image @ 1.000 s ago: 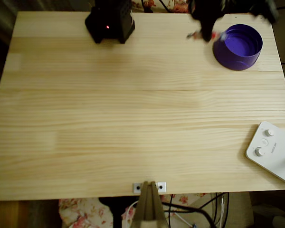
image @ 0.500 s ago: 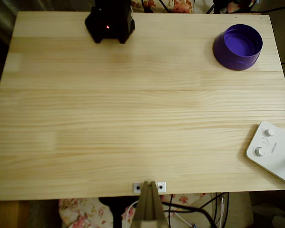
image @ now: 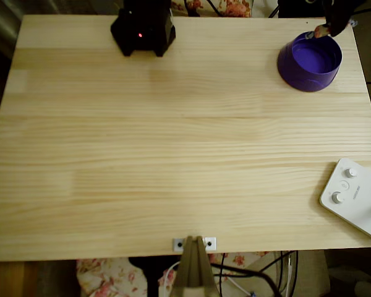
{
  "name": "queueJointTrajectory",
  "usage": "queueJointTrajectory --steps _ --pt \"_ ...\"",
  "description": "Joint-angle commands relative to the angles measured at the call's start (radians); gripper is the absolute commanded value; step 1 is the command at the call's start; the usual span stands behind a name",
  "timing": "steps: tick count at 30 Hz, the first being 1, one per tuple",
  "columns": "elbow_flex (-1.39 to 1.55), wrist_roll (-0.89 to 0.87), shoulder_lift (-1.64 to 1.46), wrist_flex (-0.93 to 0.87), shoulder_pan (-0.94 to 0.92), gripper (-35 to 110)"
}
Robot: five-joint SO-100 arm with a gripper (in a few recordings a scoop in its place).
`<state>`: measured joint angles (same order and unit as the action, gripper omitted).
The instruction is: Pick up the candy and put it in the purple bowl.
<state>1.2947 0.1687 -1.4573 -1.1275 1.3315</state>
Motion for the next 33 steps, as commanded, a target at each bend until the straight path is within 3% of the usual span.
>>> queueJointTrajectory --steps 1,25,27,31,33 --pt "-0.074 0.017 -0.012 0.031 -0.002 0" --pt "-0.055 0.035 0.006 -0.058 0.015 23" --pt "-0.061 0.049 -0.005 -0.077 0.014 22" --pt "-0.055 0.124 -0.054 -0.118 -0.009 0" --pt "-0.048 0.147 -0.094 -0.140 -0.037 -1"
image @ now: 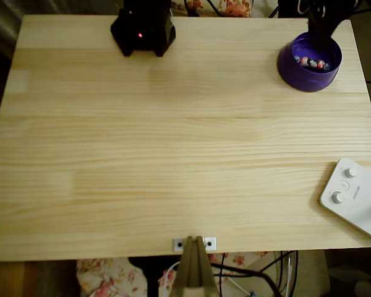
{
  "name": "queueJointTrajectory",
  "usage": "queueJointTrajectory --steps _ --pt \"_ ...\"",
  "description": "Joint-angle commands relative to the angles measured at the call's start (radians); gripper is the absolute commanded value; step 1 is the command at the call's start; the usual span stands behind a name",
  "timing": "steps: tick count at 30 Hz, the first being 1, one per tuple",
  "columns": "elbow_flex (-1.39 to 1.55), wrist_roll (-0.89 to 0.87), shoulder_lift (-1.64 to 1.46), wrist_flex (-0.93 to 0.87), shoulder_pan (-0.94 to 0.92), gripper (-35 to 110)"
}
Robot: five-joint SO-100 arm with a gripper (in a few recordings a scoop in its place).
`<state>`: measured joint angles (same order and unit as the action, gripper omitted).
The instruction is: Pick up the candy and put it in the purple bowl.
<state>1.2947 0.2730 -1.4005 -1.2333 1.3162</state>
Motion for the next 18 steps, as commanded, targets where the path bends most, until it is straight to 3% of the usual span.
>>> queueJointTrajectory --steps 1,6,11,18 --pt "-0.041 0.064 -0.173 -0.043 -0.040 -1" --pt "0.029 0.193 -0.314 -0.092 -0.183 -1" --pt "0.144 0.213 -0.511 -0.190 -0.393 -1" --pt "0.457 0.322 -0.850 -0.071 -0.782 -1"
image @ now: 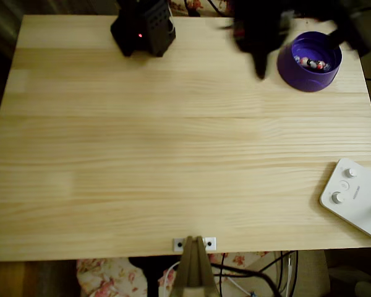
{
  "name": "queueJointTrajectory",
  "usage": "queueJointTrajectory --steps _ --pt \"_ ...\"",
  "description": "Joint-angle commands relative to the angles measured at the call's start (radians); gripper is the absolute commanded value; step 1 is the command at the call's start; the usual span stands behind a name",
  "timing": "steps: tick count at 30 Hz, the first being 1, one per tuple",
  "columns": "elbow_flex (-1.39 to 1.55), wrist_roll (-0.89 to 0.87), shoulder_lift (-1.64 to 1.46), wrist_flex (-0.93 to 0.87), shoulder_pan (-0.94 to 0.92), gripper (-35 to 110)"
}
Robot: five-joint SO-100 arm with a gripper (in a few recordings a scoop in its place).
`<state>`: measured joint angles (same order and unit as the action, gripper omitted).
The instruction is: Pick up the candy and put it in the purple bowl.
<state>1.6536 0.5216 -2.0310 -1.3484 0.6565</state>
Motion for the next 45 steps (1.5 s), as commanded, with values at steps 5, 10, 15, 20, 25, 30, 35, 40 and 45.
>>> queueJointTrajectory --steps 5,10,15,20,25,30,35,40,45 --pt "0.328 -0.003 -0.387 0.170 -0.382 -1" --pt "0.390 -0.115 -0.451 0.221 -0.589 -1" --pt "0.469 -0.135 -0.486 0.354 -0.759 -1" --pt "0.591 -0.249 -0.549 0.380 -0.896 -1" --pt "0.693 -0.382 -0.640 0.344 -0.951 -1" --pt "0.890 -0.408 -0.818 0.347 -0.954 -1" --pt "1.051 -0.506 -1.019 0.321 -0.956 -1" --pt "1.166 -0.509 -1.115 0.296 -0.957 -1" --pt "1.247 -0.497 -1.207 0.252 -0.954 -1"
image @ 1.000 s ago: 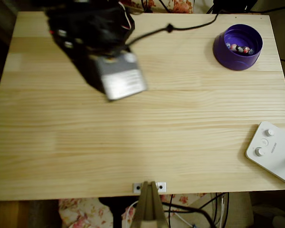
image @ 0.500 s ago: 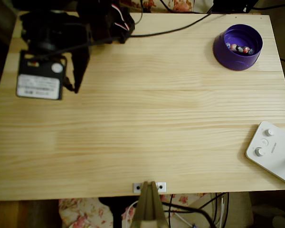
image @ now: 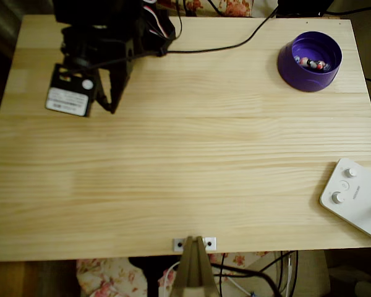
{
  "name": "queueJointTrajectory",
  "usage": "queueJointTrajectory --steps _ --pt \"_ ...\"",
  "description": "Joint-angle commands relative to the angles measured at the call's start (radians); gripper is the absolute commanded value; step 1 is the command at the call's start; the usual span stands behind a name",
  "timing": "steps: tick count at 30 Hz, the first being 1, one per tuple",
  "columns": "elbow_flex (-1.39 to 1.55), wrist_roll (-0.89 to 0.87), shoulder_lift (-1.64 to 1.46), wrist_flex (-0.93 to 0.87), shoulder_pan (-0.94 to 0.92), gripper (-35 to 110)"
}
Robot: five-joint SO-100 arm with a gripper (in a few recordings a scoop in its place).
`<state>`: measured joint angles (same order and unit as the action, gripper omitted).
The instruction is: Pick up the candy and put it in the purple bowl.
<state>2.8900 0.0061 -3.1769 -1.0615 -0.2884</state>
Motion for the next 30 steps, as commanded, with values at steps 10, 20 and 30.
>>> queueJointTrajectory --steps 10,20,30 --pt "0.091 0.044 -0.123 -0.060 -0.034 -1" --pt "0.091 0.043 -0.123 -0.060 -0.035 -1" --pt "0.091 0.043 -0.123 -0.060 -0.035 -1"
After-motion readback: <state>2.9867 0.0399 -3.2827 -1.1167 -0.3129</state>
